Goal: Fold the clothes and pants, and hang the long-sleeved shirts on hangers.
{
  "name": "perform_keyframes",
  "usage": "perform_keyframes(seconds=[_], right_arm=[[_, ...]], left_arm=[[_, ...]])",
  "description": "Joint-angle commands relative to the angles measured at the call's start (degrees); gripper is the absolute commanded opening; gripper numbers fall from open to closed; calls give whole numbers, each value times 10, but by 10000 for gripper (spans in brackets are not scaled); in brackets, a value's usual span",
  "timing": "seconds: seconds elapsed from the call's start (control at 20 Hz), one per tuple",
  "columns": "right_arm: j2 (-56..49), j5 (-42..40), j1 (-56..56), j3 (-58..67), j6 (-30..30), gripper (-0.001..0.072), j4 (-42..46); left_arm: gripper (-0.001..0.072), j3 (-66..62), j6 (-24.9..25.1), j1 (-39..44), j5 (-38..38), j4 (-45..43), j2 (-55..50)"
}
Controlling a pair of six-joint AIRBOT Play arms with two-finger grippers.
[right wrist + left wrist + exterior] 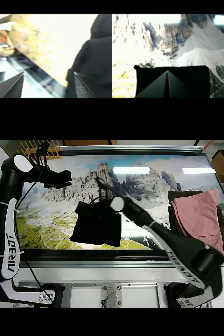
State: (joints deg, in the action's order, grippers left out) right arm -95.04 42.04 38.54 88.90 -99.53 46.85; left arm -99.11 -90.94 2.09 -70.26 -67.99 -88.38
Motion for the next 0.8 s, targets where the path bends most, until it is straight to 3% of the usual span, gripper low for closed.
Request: perform_keyframes(seconds=[0.0,0.2,0.25,0.3,0.45,0.75], right_arm=[[103,72,-89,-137,70,660,32],[198,76,-224,-349,66,660,28],[200,74,-251,-383,66,664,21],[198,65,-271,-410,68,720,15],[170,18,-284,-443,113,720,-18],[67,31,-276,-443,440,720,-382]], left_arm=[[10,95,8,2,37,0,64],[10,245,12,2,70,17,146],[10,269,12,2,77,28,159],[10,291,12,2,82,42,170],[10,337,12,2,94,67,188],[10,347,12,32,96,65,187]])
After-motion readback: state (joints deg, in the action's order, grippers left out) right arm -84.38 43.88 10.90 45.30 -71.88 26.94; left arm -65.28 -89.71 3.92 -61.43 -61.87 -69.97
